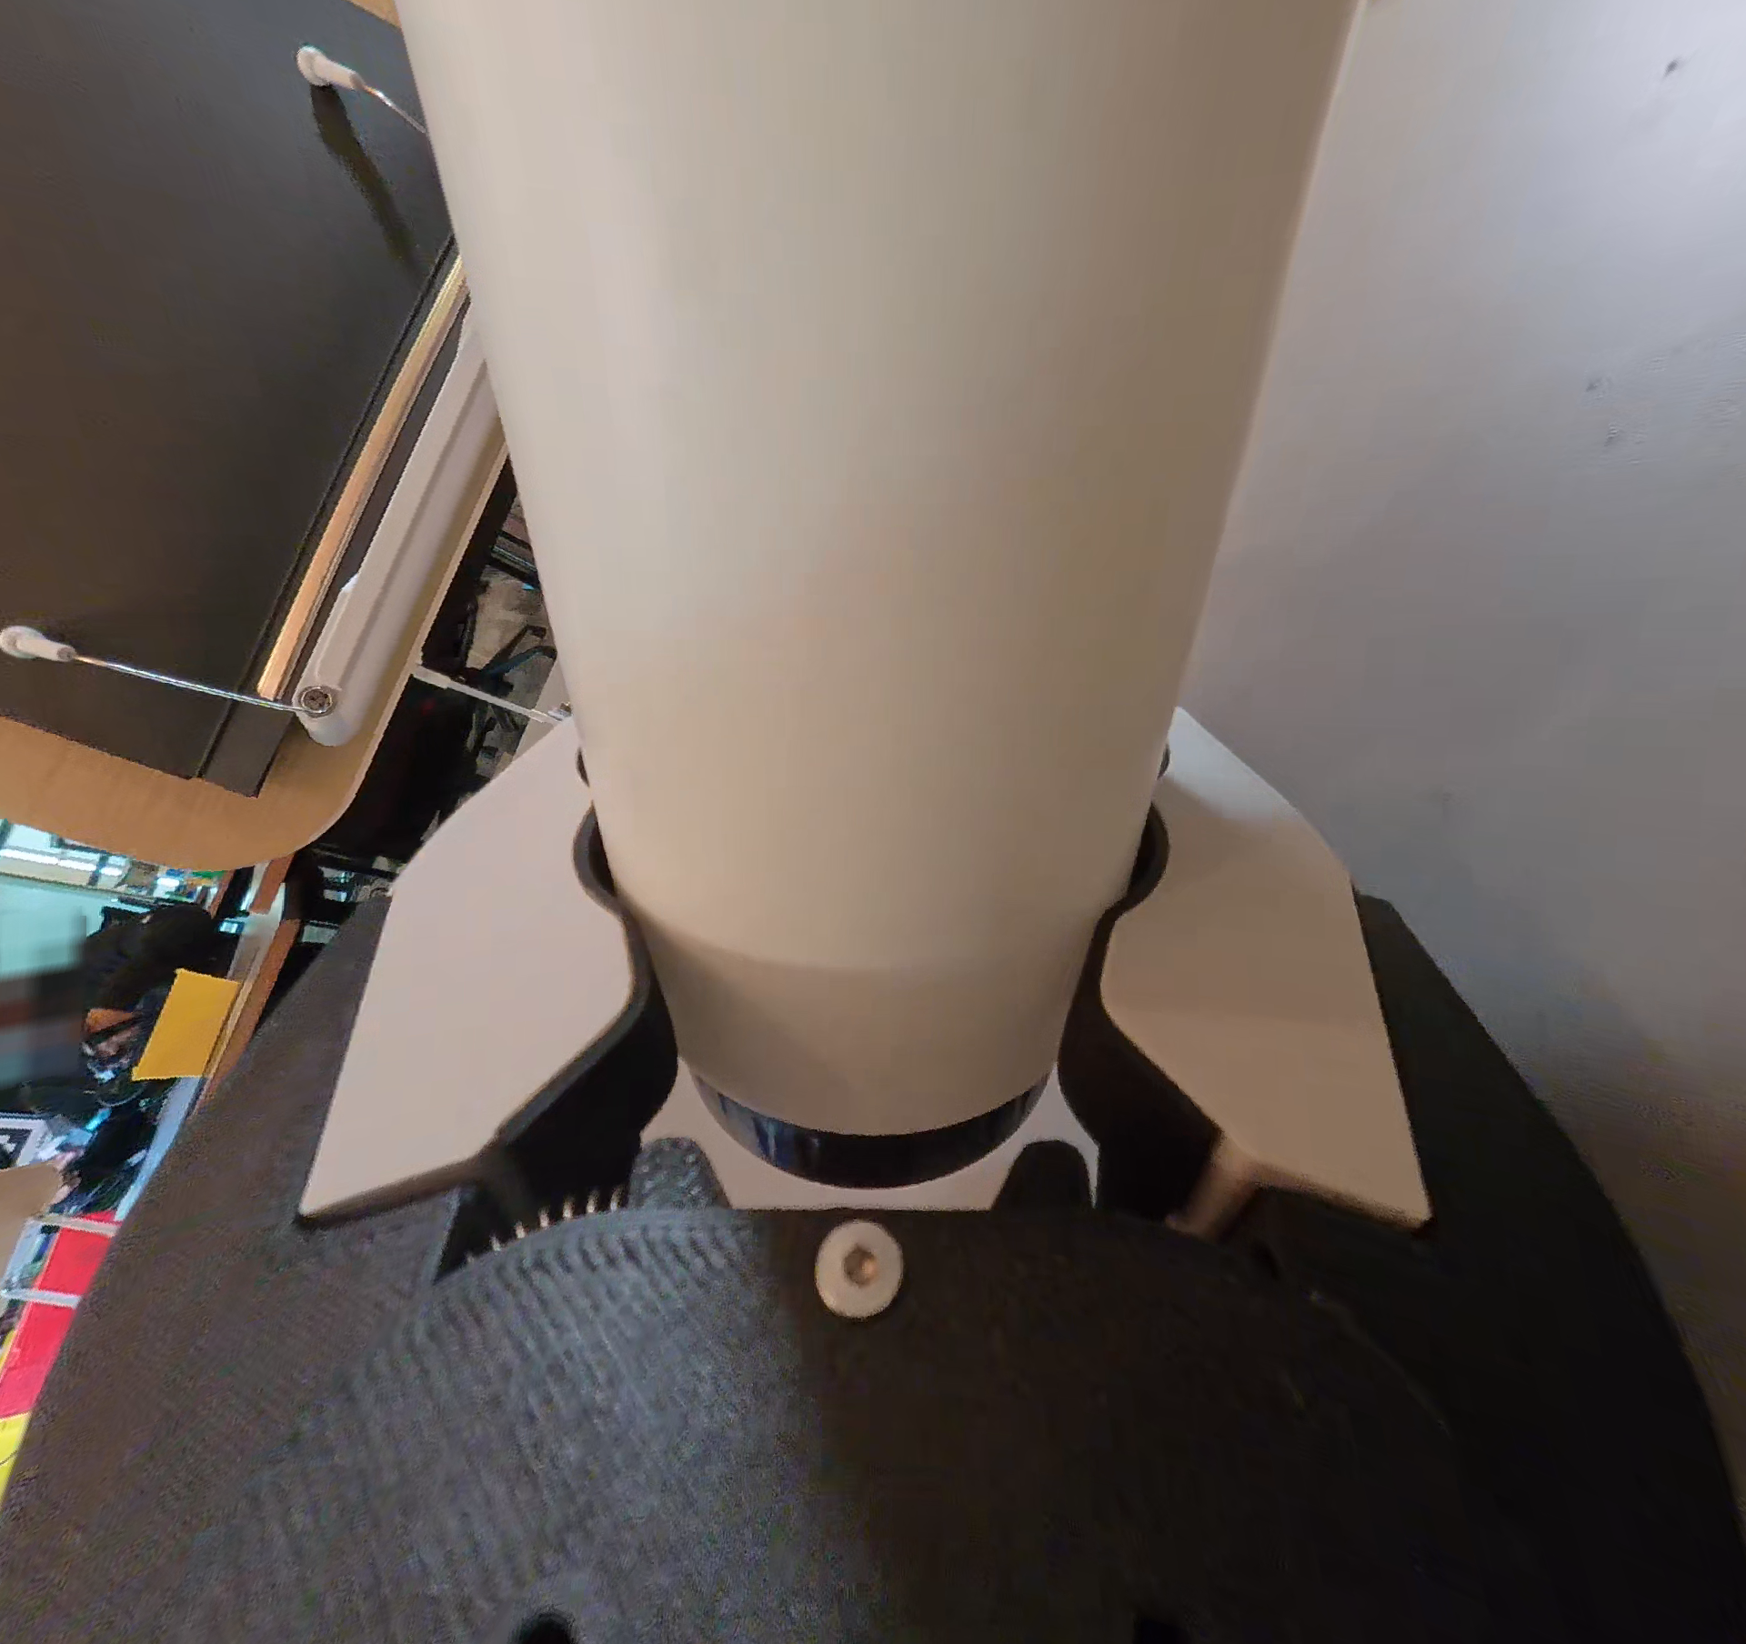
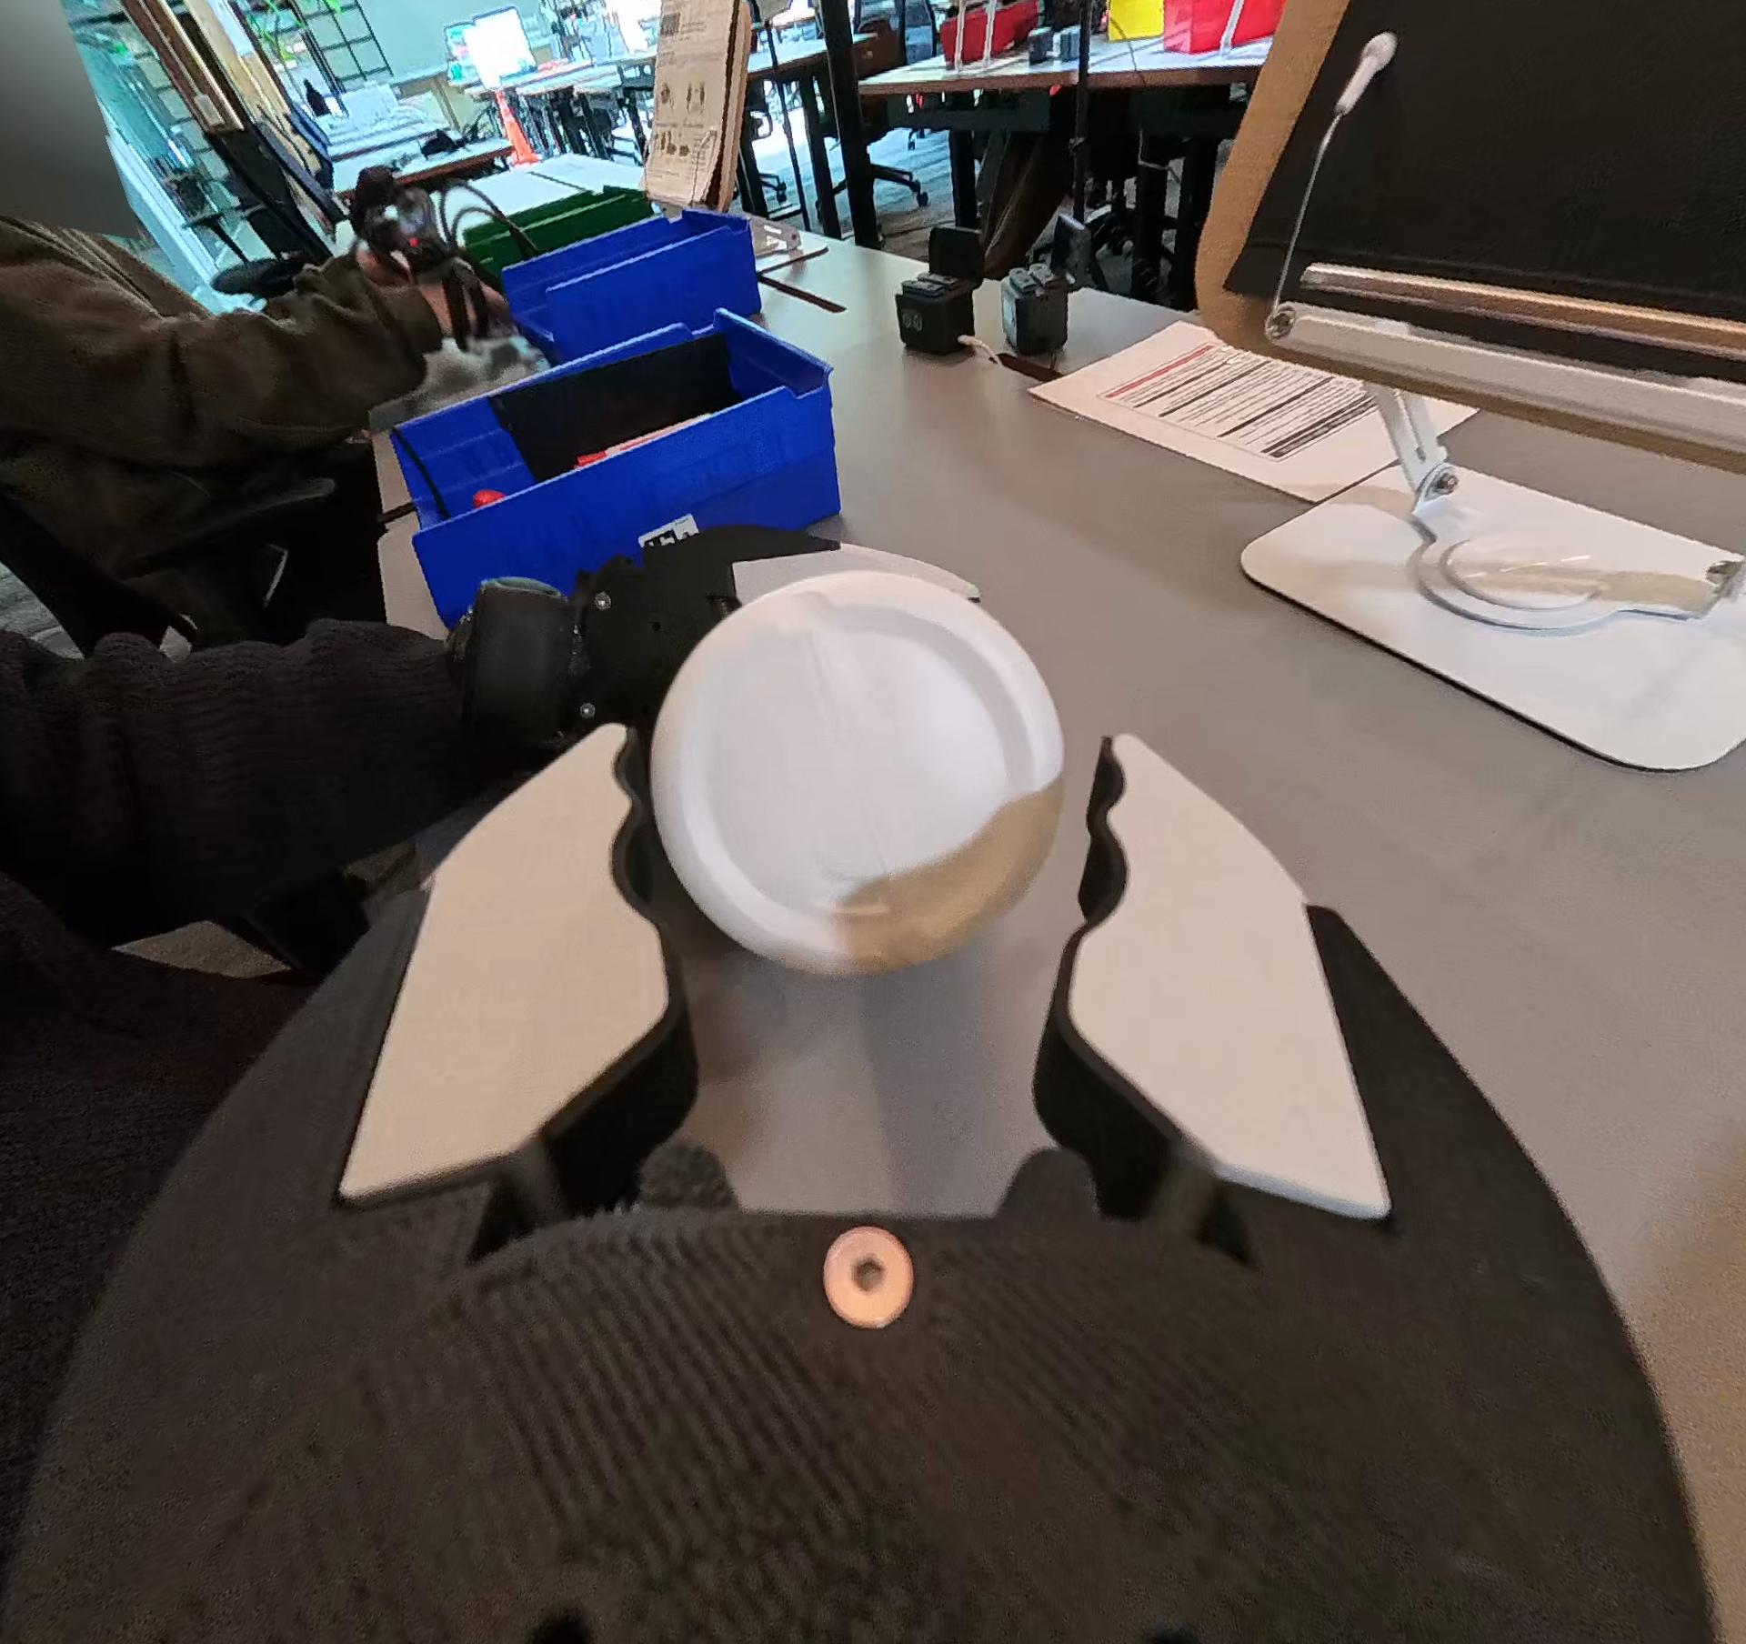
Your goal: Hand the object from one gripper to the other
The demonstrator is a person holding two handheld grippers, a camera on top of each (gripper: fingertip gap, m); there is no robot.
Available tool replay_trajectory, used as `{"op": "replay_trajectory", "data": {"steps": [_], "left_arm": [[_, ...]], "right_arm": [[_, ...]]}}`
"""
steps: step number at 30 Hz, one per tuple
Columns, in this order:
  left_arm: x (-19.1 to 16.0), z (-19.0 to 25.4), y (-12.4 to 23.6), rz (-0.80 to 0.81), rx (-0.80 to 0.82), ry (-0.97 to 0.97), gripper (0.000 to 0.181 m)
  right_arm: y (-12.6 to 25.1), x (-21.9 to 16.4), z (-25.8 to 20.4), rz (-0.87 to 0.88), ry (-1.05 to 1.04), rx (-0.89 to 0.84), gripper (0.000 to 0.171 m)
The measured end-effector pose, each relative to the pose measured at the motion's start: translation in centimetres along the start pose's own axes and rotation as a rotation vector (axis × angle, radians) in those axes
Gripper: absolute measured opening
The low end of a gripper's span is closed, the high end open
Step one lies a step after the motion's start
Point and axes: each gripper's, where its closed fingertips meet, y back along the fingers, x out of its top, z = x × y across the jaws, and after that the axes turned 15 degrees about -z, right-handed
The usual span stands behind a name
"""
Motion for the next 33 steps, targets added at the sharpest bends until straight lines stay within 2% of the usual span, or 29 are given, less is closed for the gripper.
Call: {"op": "replay_trajectory", "data": {"steps": [10, 14, 19, 24, 29, 33], "left_arm": [[-0.2, 0.3, -0.2, -0.005, 0.003, -0.010, 0.107], [0.4, 0.5, 0.1, 0.035, -0.012, 0.004, 0.107], [0.9, 0.6, 0.4, 0.056, 0.006, -0.004, 0.119], [1.2, 0.5, 0.7, 0.093, -0.041, 0.051, 0.120], [1.9, 0.4, 1.6, 0.163, -0.088, 0.105, 0.120], [1.6, 0.2, 1.5, 0.159, -0.094, 0.120, 0.120]], "right_arm": [[-0.5, -0.4, 0.0, -0.029, 0.017, -0.031, 0.086], [-0.1, 0.1, 0.3, 0.015, -0.012, -0.023, 0.086], [1.7, 0.9, 2.1, 0.091, -0.081, -0.032, 0.085], [3.2, 1.6, 3.2, 0.140, -0.137, -0.010, 0.085], [5.3, 3.4, 3.9, 0.163, -0.086, -0.087, 0.085], [6.4, 5.1, 4.1, 0.163, -0.045, -0.129, 0.084]]}}
